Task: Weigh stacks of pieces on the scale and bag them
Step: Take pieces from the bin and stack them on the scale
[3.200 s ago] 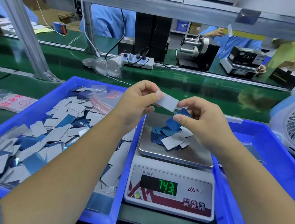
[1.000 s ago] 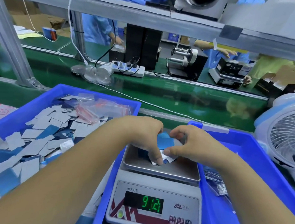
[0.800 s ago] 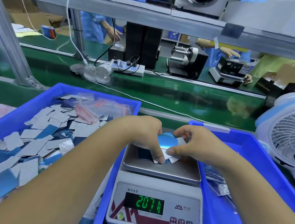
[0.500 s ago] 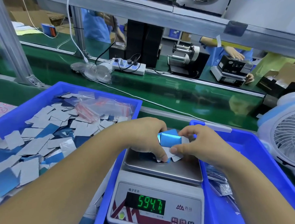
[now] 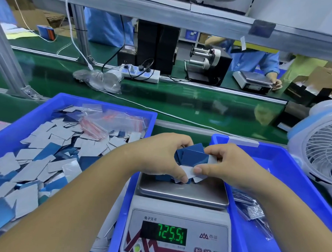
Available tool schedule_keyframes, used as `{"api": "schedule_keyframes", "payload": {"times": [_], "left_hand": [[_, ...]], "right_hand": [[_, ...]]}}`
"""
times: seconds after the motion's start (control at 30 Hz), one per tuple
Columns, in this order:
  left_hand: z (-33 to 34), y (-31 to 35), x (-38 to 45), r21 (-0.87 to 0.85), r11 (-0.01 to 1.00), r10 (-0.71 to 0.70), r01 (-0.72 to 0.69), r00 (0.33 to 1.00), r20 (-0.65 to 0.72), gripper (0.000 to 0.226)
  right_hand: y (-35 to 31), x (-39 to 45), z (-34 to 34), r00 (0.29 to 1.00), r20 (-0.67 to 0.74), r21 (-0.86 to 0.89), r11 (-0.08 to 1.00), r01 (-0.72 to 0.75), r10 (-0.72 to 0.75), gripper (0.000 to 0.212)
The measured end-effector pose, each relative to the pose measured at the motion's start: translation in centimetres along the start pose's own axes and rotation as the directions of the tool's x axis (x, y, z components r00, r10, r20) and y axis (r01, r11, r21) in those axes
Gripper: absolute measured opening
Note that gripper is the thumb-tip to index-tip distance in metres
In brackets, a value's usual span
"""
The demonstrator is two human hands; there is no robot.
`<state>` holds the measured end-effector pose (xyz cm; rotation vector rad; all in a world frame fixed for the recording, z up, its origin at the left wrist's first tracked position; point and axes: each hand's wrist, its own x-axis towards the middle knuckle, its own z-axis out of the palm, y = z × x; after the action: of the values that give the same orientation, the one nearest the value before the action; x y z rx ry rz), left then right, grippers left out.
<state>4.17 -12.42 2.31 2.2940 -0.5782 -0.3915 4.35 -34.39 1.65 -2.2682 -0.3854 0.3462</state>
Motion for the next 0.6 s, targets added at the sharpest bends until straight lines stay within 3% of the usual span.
{"api": "schedule_keyframes", "payload": {"times": [0.2,0.33,0.43,0.53,0.6], "left_hand": [[0.10,-0.08,0.05,-0.107,0.992,0.065,-0.065,0.998,-0.002,0.049],[0.16,-0.27,0.15,-0.174,0.975,0.120,-0.137,0.987,-0.106,0.043],[-0.18,-0.41,0.37,-0.202,0.962,0.144,-0.181,0.972,-0.187,0.029],[-0.59,-0.78,0.57,-0.168,0.971,0.140,-0.170,0.975,-0.173,0.023],[-0.75,-0.97,0.44,-0.151,0.974,0.147,-0.171,0.976,-0.157,0.028]], "right_hand": [[0.05,-0.12,-0.13,0.996,-0.057,0.024,0.998,0.063,-0.062,0.024],[-0.10,-0.17,-0.56,0.964,-0.186,-0.048,0.981,0.186,-0.191,0.014],[-0.42,-0.31,-0.77,0.943,-0.257,0.092,0.966,0.242,-0.211,0.009],[-0.51,-0.12,-0.33,0.950,-0.230,0.207,0.943,0.259,-0.211,0.019],[-0.45,0.02,-0.11,0.962,-0.194,0.236,0.942,0.237,-0.193,0.015]]}}
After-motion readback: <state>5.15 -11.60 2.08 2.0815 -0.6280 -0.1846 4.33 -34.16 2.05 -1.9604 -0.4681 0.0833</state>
